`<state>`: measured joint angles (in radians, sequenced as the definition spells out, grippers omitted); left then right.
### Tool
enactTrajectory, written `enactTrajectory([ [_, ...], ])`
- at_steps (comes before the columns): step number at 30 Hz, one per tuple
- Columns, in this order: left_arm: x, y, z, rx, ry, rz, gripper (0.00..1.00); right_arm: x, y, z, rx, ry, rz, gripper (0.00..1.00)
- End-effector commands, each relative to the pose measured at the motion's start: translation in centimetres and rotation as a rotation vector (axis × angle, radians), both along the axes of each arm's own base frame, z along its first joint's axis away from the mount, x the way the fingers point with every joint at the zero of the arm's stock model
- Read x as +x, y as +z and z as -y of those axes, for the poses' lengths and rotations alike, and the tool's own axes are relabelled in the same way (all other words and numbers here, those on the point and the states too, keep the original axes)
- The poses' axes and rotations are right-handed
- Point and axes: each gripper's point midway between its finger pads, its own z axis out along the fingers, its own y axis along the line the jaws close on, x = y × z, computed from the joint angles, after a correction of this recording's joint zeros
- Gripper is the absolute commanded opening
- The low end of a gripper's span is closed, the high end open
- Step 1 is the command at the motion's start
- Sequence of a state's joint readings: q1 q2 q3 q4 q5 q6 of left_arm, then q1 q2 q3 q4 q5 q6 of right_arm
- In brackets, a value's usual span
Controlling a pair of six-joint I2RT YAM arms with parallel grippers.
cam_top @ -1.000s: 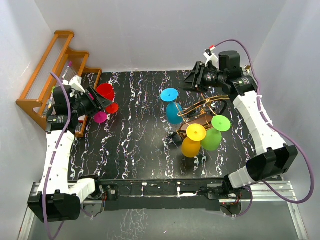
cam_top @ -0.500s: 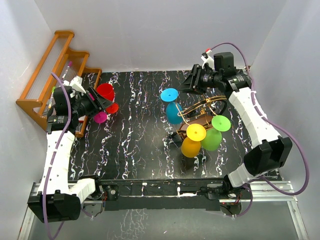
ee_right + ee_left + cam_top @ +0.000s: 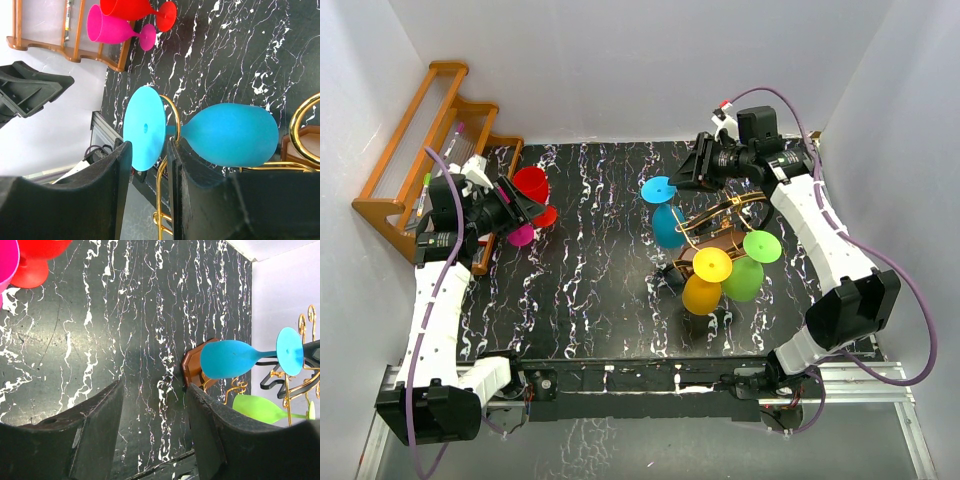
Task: Take the wine glass off the wine glass rack
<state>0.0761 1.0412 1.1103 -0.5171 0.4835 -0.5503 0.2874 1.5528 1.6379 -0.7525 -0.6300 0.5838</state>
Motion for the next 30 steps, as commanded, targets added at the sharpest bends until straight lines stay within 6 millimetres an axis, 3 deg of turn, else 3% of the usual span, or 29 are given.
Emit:
enactTrajectory([
  [1,-0.6,0.1,0.4,-0.002,-0.027,0.014,0.51,0.5,0.8,-0.6,0.012,0.008,0.055,0.36],
  [18,-0.6,-0.5,0.3,0.005,-0.027,0.001,0.50,0.3,0.5,-2.7,0.032,0.040,0.052,0.35],
  [30,-0.7,-0.5,0.3,0.003,-0.026,-0.002,0.50,0.6,0.7,-2.6,0.057,0.004,0.066,0.09],
])
